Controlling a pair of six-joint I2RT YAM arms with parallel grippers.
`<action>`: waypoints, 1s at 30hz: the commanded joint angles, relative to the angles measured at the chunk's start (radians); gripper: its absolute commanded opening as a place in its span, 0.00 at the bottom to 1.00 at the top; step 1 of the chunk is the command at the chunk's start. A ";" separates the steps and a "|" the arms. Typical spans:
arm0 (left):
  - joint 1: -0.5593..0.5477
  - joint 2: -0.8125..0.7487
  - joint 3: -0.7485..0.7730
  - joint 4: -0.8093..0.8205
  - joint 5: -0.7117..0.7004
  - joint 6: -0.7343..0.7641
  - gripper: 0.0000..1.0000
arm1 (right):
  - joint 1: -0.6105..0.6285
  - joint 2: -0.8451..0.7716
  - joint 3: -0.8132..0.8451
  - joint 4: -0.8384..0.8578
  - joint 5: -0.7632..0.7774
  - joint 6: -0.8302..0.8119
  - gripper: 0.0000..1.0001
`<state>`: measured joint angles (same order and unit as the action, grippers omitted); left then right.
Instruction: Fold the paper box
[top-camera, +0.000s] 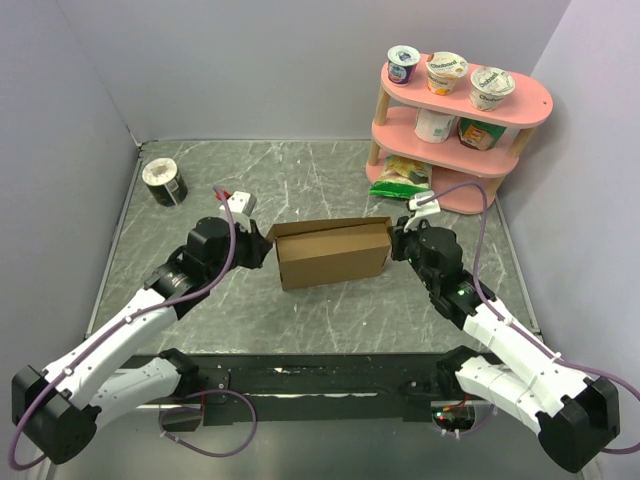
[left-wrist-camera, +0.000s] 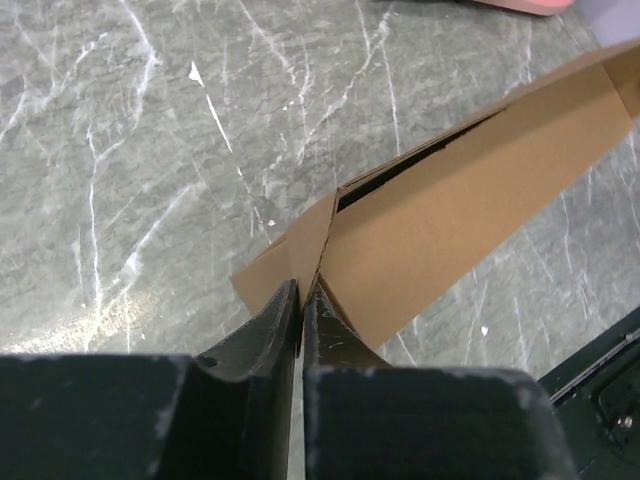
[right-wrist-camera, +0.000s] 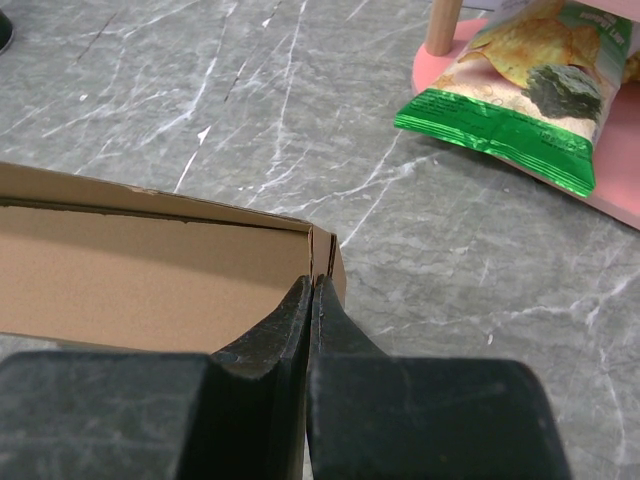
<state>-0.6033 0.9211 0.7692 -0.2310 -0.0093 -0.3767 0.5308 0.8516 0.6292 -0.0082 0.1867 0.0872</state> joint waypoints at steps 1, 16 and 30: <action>0.000 0.050 0.090 0.019 -0.021 -0.106 0.08 | 0.028 0.012 -0.034 -0.095 0.036 0.017 0.00; -0.044 0.146 0.157 0.002 -0.124 -0.254 0.04 | 0.086 0.075 -0.048 -0.070 0.111 0.032 0.00; -0.090 0.228 0.237 -0.042 -0.204 -0.300 0.01 | 0.112 0.101 -0.046 -0.058 0.143 0.039 0.00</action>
<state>-0.6674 1.1294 0.9459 -0.3046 -0.2474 -0.6182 0.6170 0.9142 0.6273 0.0563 0.3702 0.1070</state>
